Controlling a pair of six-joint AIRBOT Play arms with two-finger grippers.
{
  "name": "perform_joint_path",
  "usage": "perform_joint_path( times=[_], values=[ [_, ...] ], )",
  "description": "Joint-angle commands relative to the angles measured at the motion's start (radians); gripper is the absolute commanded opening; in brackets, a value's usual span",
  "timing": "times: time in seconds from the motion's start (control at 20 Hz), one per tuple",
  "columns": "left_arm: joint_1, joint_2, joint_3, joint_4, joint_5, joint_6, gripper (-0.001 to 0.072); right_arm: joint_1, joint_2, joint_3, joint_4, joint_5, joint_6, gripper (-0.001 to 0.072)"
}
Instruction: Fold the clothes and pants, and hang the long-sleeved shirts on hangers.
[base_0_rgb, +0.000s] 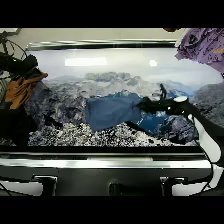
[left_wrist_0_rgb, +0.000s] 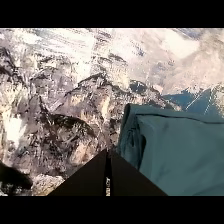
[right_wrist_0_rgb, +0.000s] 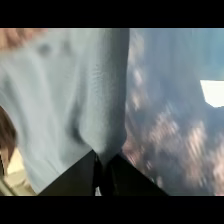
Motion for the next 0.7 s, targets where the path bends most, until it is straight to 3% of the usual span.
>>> perform_joint_path(
  times=[0.0,0.25,0.65],
  values=[
    [0.001,-0.001,0.0,0.0,0.0,0.004,0.0019,-0.034,0.001,0.195,-0.103,-0.028,0.151,0.0027],
    [0.001,-0.005,0.0,0.0,0.0,0.004,0.0019,-0.154,-0.01,0.44,-0.241,-0.035,0.378,0.0028],
    [0.002,-0.005,0.0,0.0,0.0,0.026,0.0019,-0.447,0.003,0.585,-0.463,-0.027,0.554,0.0027]
  ],
)
